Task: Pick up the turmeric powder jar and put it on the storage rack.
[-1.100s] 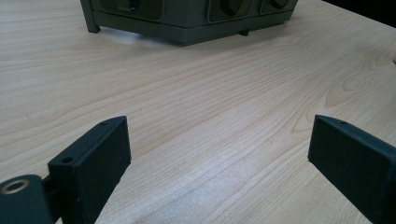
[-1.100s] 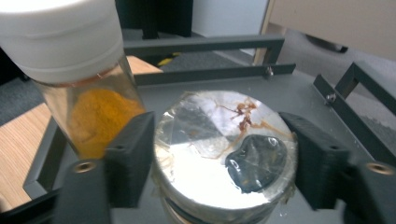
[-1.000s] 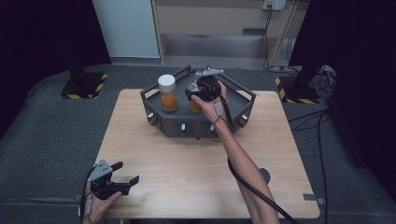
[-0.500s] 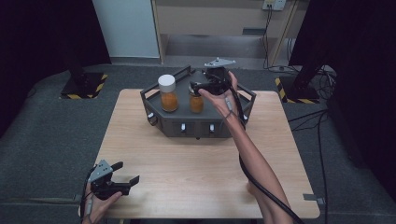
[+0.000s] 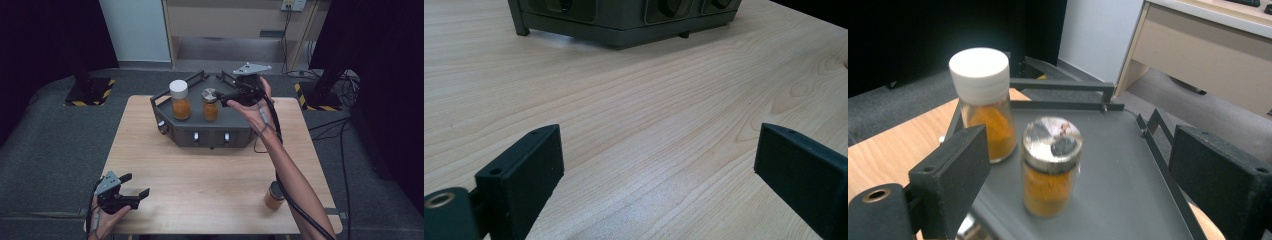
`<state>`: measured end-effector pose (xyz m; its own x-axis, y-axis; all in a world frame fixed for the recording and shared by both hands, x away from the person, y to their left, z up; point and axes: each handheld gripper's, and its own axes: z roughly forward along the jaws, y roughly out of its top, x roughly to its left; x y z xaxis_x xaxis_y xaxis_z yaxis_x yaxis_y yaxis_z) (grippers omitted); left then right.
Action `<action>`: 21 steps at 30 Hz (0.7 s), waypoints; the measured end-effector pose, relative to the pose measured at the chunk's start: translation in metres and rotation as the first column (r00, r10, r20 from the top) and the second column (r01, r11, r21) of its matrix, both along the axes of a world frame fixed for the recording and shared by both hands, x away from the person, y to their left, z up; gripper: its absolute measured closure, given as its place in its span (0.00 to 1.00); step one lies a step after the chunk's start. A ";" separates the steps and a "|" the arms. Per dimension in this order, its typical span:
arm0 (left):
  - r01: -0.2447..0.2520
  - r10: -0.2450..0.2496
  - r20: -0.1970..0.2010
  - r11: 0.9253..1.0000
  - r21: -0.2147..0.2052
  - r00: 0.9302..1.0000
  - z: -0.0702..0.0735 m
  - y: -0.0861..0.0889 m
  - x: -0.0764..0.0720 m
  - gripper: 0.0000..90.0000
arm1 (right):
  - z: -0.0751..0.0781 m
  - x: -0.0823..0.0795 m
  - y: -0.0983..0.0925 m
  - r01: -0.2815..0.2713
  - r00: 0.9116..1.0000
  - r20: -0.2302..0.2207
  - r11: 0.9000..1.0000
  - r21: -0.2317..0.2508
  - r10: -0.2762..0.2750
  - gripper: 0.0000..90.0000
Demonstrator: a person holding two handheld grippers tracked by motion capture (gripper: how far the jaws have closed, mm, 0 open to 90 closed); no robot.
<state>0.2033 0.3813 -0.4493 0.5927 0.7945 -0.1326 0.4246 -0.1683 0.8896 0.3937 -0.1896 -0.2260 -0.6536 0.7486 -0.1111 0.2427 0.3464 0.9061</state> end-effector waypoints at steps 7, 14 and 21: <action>-0.001 0.001 0.003 1.000 -0.004 1.000 0.000 0.000 0.000 0.05 | -0.001 -0.020 -0.025 -0.003 1.000 0.013 1.000 -0.001 0.003 0.11; 0.004 -0.004 0.005 1.000 -0.002 1.000 0.000 0.000 0.000 0.05 | 0.000 -0.043 -0.047 0.004 0.999 0.033 1.000 -0.010 -0.003 0.11; 0.002 -0.002 0.004 1.000 -0.002 1.000 0.000 -0.001 0.000 0.04 | -0.005 -0.066 -0.068 0.015 0.999 0.039 1.000 -0.018 -0.014 0.11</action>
<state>0.2032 0.3806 -0.4496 0.5950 0.7928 -0.1316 0.4207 -0.1677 0.8915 0.3276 -0.2578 -0.2310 -0.6376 0.7558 -0.1495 0.2130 0.3593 0.9086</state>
